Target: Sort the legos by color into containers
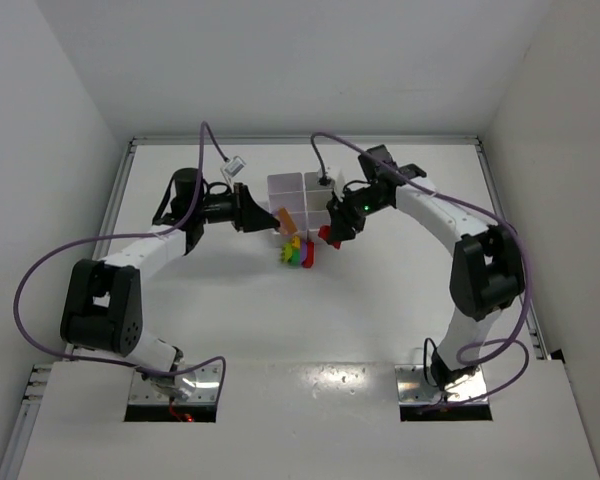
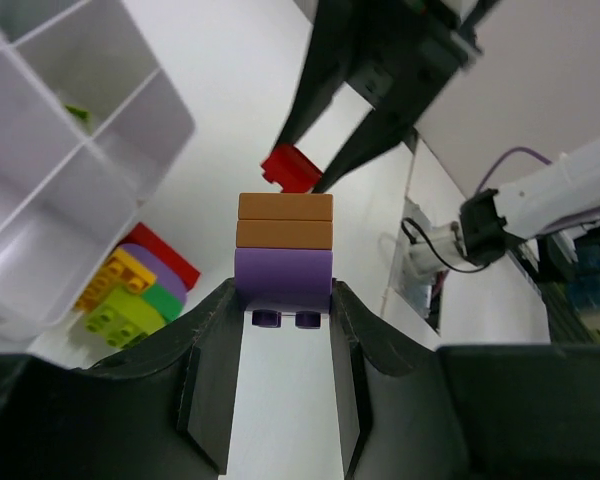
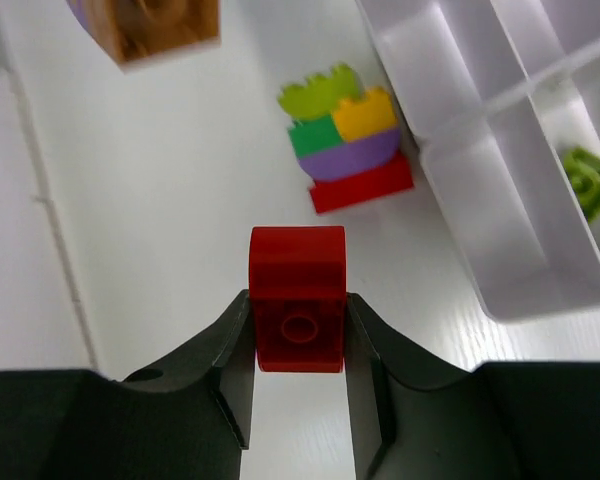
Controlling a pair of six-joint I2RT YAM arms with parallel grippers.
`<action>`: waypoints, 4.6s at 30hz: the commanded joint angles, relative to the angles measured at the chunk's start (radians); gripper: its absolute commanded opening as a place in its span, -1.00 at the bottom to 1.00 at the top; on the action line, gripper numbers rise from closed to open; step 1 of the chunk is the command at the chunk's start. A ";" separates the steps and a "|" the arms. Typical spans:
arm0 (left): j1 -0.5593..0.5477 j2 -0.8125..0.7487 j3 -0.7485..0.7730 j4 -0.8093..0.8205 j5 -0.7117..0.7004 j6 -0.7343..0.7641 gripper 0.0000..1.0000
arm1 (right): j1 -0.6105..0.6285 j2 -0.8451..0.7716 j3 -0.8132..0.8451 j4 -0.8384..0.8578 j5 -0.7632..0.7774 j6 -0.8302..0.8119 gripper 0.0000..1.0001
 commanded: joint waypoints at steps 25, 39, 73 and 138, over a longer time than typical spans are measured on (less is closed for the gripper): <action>0.084 -0.035 0.027 -0.052 -0.068 0.109 -0.90 | 0.132 0.006 0.002 0.256 0.405 -0.166 -0.90; 0.094 -0.016 0.036 -0.052 -0.068 0.109 -0.90 | 0.141 0.046 -0.008 0.314 0.456 -0.186 -0.73; 0.038 0.043 -0.001 0.179 0.204 -0.039 -0.85 | 0.013 -0.013 -0.029 0.747 -0.477 0.840 0.19; 0.179 -0.171 -0.087 -0.141 -0.086 0.196 -0.83 | 0.122 0.115 0.225 0.571 0.474 0.412 -1.00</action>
